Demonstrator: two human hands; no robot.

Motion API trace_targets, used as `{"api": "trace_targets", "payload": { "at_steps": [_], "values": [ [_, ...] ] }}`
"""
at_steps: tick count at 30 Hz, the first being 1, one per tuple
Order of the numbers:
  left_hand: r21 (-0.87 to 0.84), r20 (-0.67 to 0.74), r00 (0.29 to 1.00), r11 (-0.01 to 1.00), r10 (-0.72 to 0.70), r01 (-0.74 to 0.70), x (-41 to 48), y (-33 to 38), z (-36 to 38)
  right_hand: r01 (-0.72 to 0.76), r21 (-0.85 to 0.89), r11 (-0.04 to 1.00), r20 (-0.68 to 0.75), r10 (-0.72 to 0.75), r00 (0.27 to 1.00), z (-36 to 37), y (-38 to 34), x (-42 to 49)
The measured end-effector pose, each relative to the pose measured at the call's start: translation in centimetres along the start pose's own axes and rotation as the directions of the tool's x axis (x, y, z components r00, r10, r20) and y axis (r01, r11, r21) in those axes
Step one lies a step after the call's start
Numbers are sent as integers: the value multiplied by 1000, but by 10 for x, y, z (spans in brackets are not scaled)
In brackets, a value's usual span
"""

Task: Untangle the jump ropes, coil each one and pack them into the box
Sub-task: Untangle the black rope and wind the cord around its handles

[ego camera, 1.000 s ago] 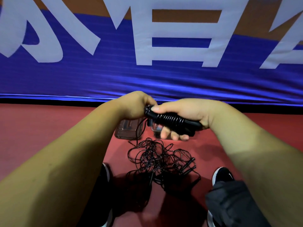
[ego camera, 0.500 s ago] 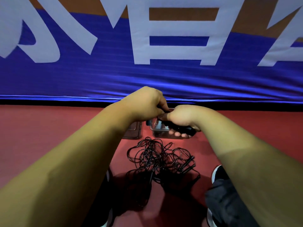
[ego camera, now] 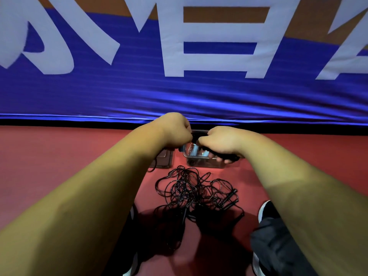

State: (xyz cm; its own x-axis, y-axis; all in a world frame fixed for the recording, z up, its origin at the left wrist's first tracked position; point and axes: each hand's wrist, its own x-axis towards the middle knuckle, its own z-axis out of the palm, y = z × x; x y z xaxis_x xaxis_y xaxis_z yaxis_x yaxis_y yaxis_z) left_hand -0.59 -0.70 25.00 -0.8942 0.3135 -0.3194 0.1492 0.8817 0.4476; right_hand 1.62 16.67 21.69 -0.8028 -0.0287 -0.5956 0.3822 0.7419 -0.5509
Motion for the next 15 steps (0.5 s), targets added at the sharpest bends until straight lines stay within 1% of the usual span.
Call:
{"api": "trace_targets", "payload": {
  "at_steps": [4,9,12,15],
  "values": [
    [156,33,993,981,115,-119,-1,1,0,-14,9,1000,-26,15,1000,1,-2,-1],
    [177,21,976,960,215,-215,-3,4,2,-48,190,981,-4,50,999,-3,-4,-1],
    [91,10,979,975,203,-203,-6,4,-4,-6,278,961,-37,17,999,-8,-8,-6],
    [-96,22,989,985,145,-142,-5,-2,-8,-10,400,917,2,10,1000,-8,-8,-4]
  ]
}}
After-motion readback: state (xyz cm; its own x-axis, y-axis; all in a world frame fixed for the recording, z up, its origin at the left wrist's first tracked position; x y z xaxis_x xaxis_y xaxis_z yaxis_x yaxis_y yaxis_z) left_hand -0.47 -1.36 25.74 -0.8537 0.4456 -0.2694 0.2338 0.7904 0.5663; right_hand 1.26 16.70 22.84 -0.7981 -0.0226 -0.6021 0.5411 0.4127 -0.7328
